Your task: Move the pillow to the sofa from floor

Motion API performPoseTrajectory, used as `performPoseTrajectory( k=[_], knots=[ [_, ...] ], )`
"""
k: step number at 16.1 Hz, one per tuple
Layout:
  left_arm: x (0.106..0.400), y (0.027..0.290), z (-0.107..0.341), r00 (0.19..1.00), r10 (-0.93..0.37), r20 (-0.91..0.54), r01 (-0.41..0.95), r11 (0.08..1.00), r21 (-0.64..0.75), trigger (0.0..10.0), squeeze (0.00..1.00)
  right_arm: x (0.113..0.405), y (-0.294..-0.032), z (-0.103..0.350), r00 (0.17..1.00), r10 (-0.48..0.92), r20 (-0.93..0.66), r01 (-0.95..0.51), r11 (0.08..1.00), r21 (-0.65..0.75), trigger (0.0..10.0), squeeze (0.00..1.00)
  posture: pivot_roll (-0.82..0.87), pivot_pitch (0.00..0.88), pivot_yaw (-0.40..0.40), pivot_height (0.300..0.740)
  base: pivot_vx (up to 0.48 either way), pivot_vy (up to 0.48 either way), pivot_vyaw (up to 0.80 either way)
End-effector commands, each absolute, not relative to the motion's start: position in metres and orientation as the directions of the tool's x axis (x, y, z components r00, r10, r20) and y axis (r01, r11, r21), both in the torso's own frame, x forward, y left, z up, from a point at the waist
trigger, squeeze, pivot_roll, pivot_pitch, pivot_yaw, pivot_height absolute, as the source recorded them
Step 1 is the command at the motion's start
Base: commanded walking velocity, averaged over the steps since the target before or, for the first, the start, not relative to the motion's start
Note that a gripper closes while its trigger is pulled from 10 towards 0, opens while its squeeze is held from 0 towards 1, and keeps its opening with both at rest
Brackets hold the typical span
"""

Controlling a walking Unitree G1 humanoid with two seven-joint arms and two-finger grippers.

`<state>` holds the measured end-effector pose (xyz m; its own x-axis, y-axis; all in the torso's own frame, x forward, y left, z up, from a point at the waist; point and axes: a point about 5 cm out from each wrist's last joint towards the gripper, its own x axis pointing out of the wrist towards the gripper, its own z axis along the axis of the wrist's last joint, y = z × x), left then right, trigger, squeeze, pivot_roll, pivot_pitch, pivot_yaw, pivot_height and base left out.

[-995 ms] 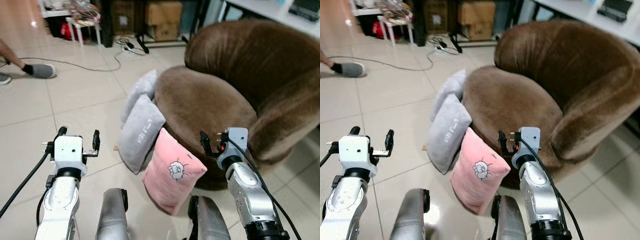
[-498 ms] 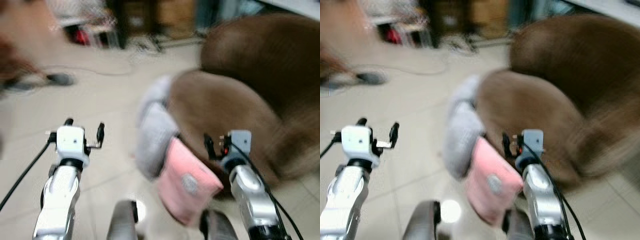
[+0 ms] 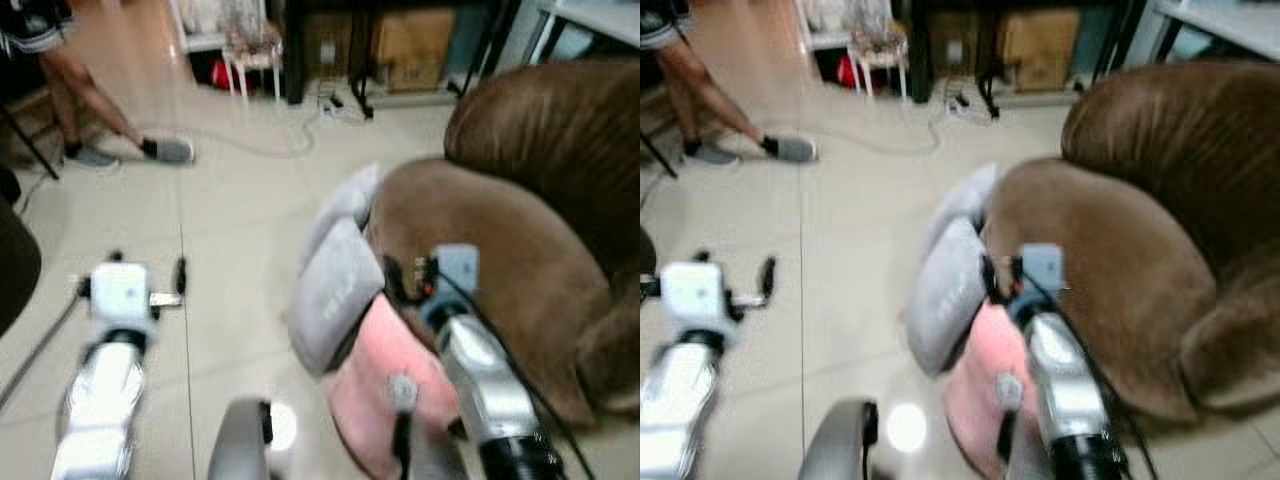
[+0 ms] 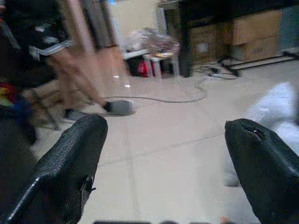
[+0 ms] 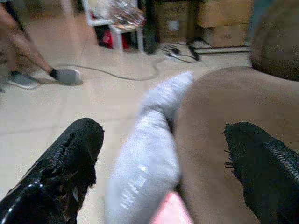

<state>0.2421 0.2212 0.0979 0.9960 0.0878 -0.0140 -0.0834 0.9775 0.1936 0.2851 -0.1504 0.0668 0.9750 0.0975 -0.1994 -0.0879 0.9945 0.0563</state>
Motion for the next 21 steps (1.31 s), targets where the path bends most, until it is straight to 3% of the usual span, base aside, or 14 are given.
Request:
performPoseTrajectory(
  k=[1,5,11,15,16,17,21],
  knots=[
    [0.242,0.221,0.100,0.997,0.079,-0.011,-0.075,0.975,0.209,10.0,0.00,0.285,-0.160,0.063,0.974,0.047,-0.223,-0.033,0.997,0.064,10.0,0.00,0.08,0.000,-0.023,0.581,0.000,0.000,0.00],
    [0.246,0.217,0.098,0.999,0.036,-0.014,-0.032,0.974,0.226,10.0,0.00,0.285,-0.167,0.054,0.959,-0.004,-0.283,0.028,0.996,0.079,10.0,0.00,0.06,0.000,-0.024,0.541,0.000,0.000,0.00],
    [0.243,0.209,0.095,1.000,0.017,-0.011,-0.014,0.973,0.229,10.0,0.00,0.289,-0.170,0.053,0.950,0.029,-0.311,-0.014,0.999,0.051,10.0,0.00,0.03,0.000,-0.039,0.476,0.000,0.000,0.00],
    [0.236,0.202,0.101,1.000,-0.014,0.005,0.012,0.974,0.226,10.0,0.00,0.298,-0.171,0.060,0.950,0.097,-0.297,-0.078,0.994,0.076,10.0,0.00,0.03,0.000,-0.063,0.471,0.000,0.000,0.00],
    [0.232,0.201,0.101,1.000,-0.022,0.003,0.021,0.973,0.229,10.0,0.00,0.300,-0.175,0.060,0.949,0.102,-0.298,-0.079,0.993,0.087,10.0,0.63,0.04,0.000,-0.063,0.471,0.000,0.000,0.00],
    [0.229,0.201,0.102,1.000,-0.030,0.000,0.029,0.973,0.229,10.0,0.00,0.303,-0.178,0.059,0.948,0.113,-0.296,-0.092,0.992,0.086,10.0,1.00,0.04,0.000,-0.061,0.471,0.000,0.000,0.00],
    [0.213,0.198,0.107,0.997,-0.074,-0.030,0.080,0.964,0.253,10.0,0.00,0.316,-0.185,0.048,0.915,0.102,-0.391,-0.089,0.995,0.052,10.0,1.00,0.06,0.000,-0.046,0.471,0.000,0.000,0.00]
  ],
)
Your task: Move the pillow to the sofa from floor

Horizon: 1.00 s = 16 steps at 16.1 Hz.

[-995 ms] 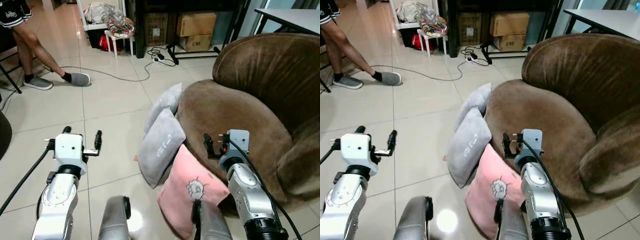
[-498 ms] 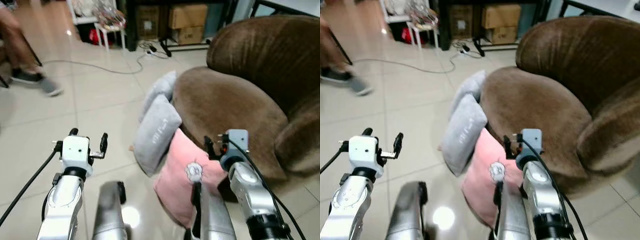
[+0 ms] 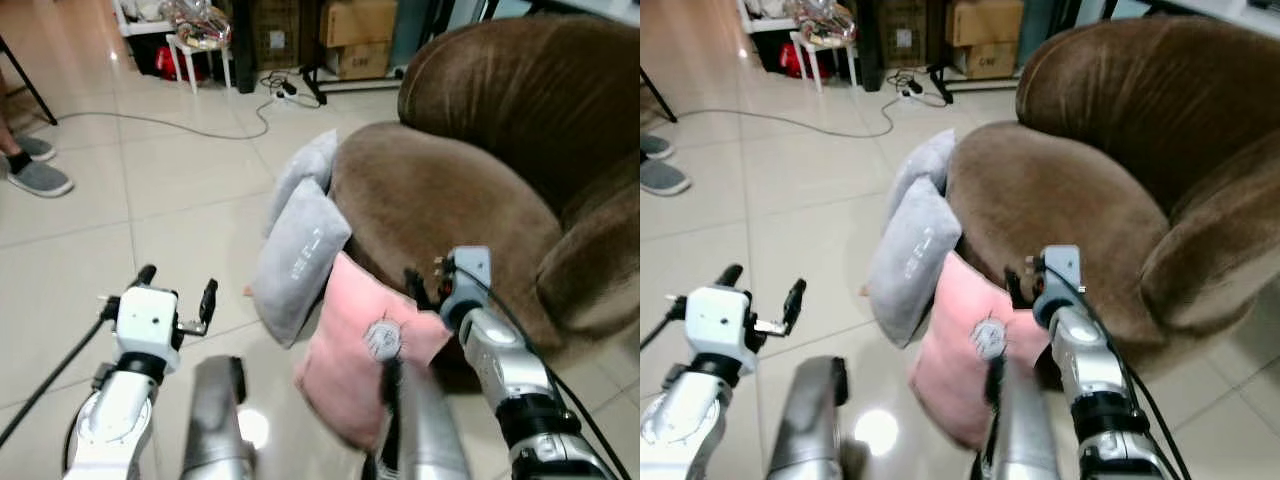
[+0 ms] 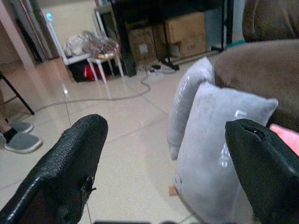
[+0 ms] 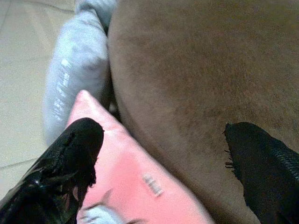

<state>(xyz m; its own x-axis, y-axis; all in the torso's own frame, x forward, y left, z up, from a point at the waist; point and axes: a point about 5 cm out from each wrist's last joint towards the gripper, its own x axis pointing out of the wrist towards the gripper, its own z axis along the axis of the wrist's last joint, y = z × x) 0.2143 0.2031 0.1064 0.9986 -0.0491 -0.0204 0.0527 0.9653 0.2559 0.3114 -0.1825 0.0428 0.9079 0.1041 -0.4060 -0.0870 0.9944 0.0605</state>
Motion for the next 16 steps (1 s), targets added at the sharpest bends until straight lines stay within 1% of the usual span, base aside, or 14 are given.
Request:
performPoseTrajectory(
  k=[1,2,4,6,8,9,12,13,14,15,16],
  knots=[
    [0.212,0.198,0.108,0.996,-0.079,-0.032,0.085,0.963,0.257,10.0,0.00,0.317,-0.186,0.048,0.914,0.102,-0.394,-0.089,0.995,0.052,10.0,1.00,0.07,0.000,-0.047,0.471,0.000,0.000,0.00],
    [0.208,0.199,0.111,0.995,-0.090,-0.038,0.097,0.958,0.269,10.0,0.00,0.320,-0.186,0.045,0.906,0.089,-0.413,-0.079,0.996,0.043,10.0,1.00,0.10,0.017,-0.044,0.471,0.000,0.000,0.00],
    [0.199,0.196,0.118,0.989,-0.133,-0.059,0.145,0.945,0.293,10.0,0.00,0.323,-0.193,0.035,0.874,0.017,-0.485,-0.011,1.000,0.015,10.0,1.00,0.12,0.060,-0.023,0.471,0.000,0.000,0.00],
    [0.195,0.196,0.120,0.986,-0.152,-0.075,0.168,0.938,0.304,10.0,0.00,0.322,-0.196,0.031,0.857,-0.005,-0.515,0.016,1.000,0.017,10.0,1.00,0.13,0.087,-0.011,0.471,0.000,0.000,0.00],
    [0.189,0.193,0.123,0.979,-0.179,-0.099,0.202,0.928,0.314,10.0,0.00,0.319,-0.201,0.025,0.832,-0.002,-0.555,0.001,1.000,-0.002,10.0,1.00,0.14,0.106,0.006,0.471,0.000,0.000,0.00],
    [0.185,0.193,0.126,0.975,-0.193,-0.112,0.219,0.923,0.316,10.0,0.00,0.318,-0.208,0.024,0.820,0.002,-0.572,-0.004,1.000,-0.001,10.0,1.00,0.15,0.118,0.018,0.471,0.000,0.000,0.00],
    [0.181,0.193,0.129,0.965,-0.221,-0.138,0.254,0.913,0.319,10.0,0.00,0.314,-0.221,0.021,0.796,-0.020,-0.604,-0.021,0.998,-0.061,10.0,1.00,0.15,0.144,0.038,0.471,0.000,0.000,0.00],
    [0.179,0.192,0.129,0.959,-0.240,-0.153,0.278,0.905,0.322,10.0,0.00,0.309,-0.227,0.017,0.764,-0.022,-0.645,-0.046,0.995,-0.089,10.0,1.00,0.15,0.152,0.044,0.471,0.000,0.000,0.00],
    [0.178,0.192,0.129,0.957,-0.243,-0.158,0.283,0.904,0.321,10.0,0.00,0.306,-0.231,0.014,0.742,-0.022,-0.670,-0.044,0.996,-0.081,10.0,0.60,0.16,0.153,0.046,0.471,0.000,0.000,0.00],
    [0.176,0.191,0.130,0.954,-0.248,-0.166,0.290,0.902,0.319,10.0,0.00,0.302,-0.236,0.012,0.715,-0.005,-0.700,-0.056,0.996,-0.064,10.0,0.00,0.16,0.151,0.048,0.471,0.000,0.000,0.00],
    [0.175,0.191,0.131,0.954,-0.250,-0.169,0.292,0.902,0.317,10.0,0.00,0.301,-0.237,0.012,0.706,0.011,-0.708,-0.058,0.997,-0.042,10.0,0.00,0.16,0.149,0.048,0.471,0.000,0.000,0.00]
  ],
)
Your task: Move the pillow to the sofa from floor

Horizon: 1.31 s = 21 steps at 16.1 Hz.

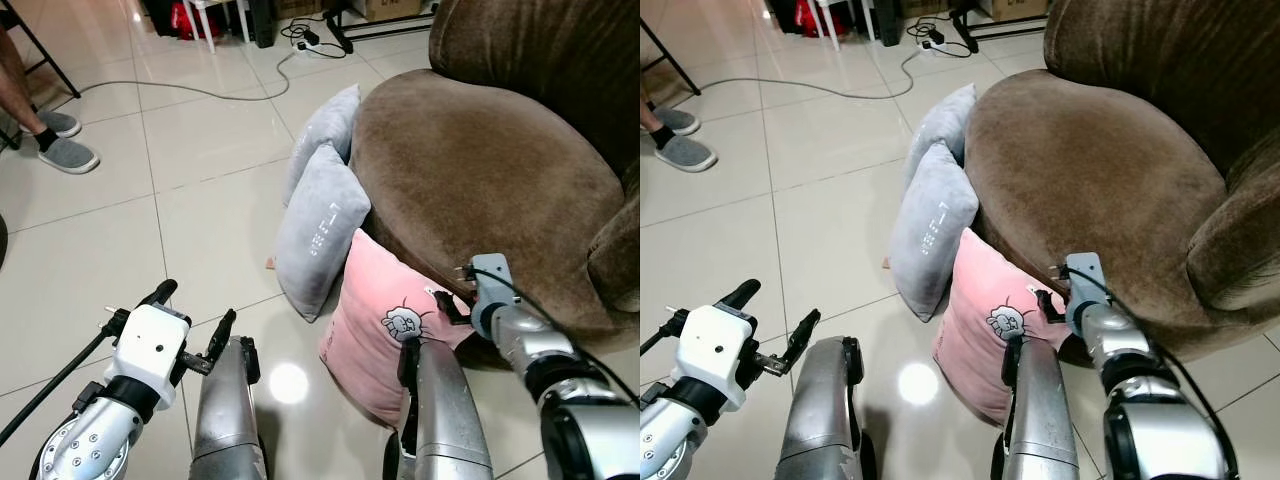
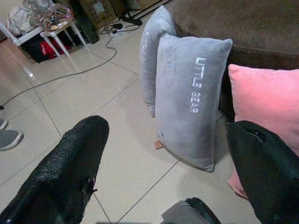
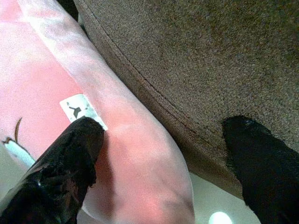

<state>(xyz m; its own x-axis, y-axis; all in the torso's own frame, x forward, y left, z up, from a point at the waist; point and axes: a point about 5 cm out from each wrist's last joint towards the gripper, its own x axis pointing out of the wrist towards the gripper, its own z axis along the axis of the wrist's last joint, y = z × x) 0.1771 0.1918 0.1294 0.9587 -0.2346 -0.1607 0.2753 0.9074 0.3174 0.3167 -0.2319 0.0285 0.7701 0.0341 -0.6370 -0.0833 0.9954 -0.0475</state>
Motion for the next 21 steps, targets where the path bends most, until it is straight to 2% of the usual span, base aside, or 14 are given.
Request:
performPoseTrajectory(
  k=[1,6,10,13,16,19,21],
  knots=[
    [0.174,0.191,0.131,0.952,-0.252,-0.173,0.296,0.901,0.316,10.0,0.00,0.302,-0.238,0.014,0.708,0.054,-0.704,-0.065,0.998,0.010,10.0,0.00,0.16,0.142,0.045,0.471,0.000,0.000,0.00],
    [0.173,0.192,0.129,0.957,-0.234,-0.173,0.279,0.906,0.319,10.0,0.00,0.311,-0.243,0.038,0.740,0.294,-0.605,-0.227,0.956,0.187,10.0,0.00,0.16,0.122,0.031,0.471,0.000,0.000,0.00],
    [0.174,0.193,0.123,0.948,-0.256,-0.186,0.304,0.903,0.304,10.0,0.00,0.300,-0.238,0.029,0.677,0.383,-0.628,-0.343,0.920,0.191,10.0,0.00,0.14,0.107,0.036,0.471,0.000,0.000,0.00],
    [0.169,0.194,0.111,0.905,-0.322,-0.278,0.389,0.891,0.235,10.0,0.00,0.297,-0.230,0.020,0.686,0.334,-0.646,-0.320,0.936,0.143,10.0,0.00,0.14,0.107,0.036,0.471,0.000,0.000,0.00],
    [0.163,0.197,0.104,0.860,-0.386,-0.335,0.455,0.877,0.157,10.0,0.00,0.304,-0.221,0.019,0.758,0.227,-0.611,-0.218,0.972,0.091,10.0,0.00,0.16,0.104,0.038,0.471,0.000,0.000,0.00],
    [0.158,0.198,0.098,0.812,-0.456,-0.366,0.523,0.845,0.107,10.0,0.00,0.305,-0.211,0.016,0.758,0.210,-0.617,-0.222,0.973,0.058,10.0,0.00,0.16,0.100,0.038,0.471,0.000,0.000,0.00],
    [0.157,0.202,0.094,0.805,-0.458,-0.377,0.529,0.842,0.104,10.0,0.00,0.303,-0.207,0.010,0.739,0.169,-0.652,-0.257,0.966,-0.041,10.0,0.00,0.16,0.100,0.038,0.471,0.000,0.000,0.00]
  ],
)
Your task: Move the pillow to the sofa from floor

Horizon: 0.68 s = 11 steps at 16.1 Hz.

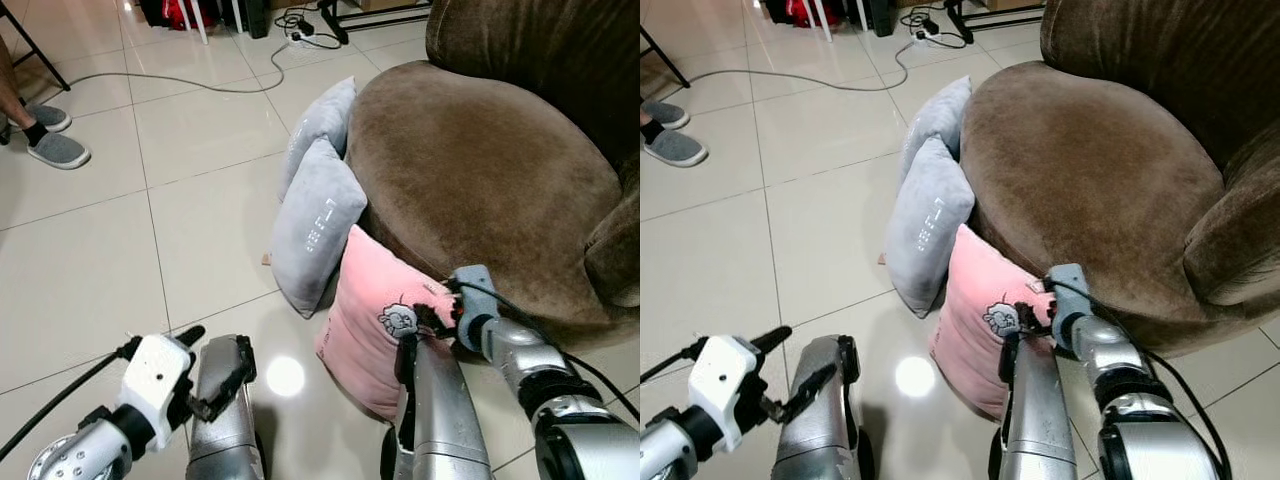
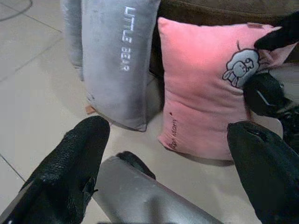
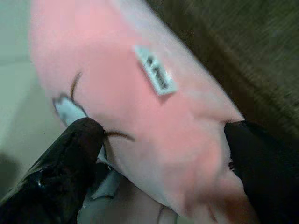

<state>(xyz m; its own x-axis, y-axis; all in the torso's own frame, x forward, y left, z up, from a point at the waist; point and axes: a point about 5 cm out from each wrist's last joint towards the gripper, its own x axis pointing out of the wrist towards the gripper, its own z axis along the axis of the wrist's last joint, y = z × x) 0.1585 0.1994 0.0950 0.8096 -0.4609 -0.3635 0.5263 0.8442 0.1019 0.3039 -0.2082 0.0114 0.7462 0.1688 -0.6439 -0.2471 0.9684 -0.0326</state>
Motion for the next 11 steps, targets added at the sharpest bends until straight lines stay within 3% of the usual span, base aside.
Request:
performPoseTrajectory(
  k=[1,5,7,11],
  knots=[
    [0.157,0.204,0.093,0.804,-0.458,-0.379,0.529,0.842,0.104,10.0,0.00,0.302,-0.207,0.008,0.736,0.156,-0.659,-0.257,0.965,-0.059,10.0,0.00,0.16,0.100,0.038,0.471,0.000,0.000,0.00],
    [0.159,0.217,0.066,0.796,-0.445,-0.411,0.526,0.845,0.103,10.0,0.00,0.306,-0.217,0.011,0.772,-0.019,-0.635,-0.081,0.989,-0.128,10.0,0.00,0.16,0.102,0.039,0.471,0.000,0.000,0.00],
    [0.163,0.223,0.065,0.816,-0.425,-0.392,0.503,0.856,0.119,10.0,0.00,0.311,-0.220,0.016,0.800,-0.089,-0.594,0.039,0.995,-0.097,10.0,0.00,0.16,0.102,0.039,0.471,0.000,0.000,0.00],
    [0.174,0.225,0.079,0.870,-0.390,-0.301,0.450,0.879,0.161,10.0,0.00,0.316,-0.215,0.021,0.827,-0.082,-0.557,0.050,0.996,-0.073,10.0,0.00,0.17,0.094,0.036,0.471,0.000,0.000,0.00]
  ],
)
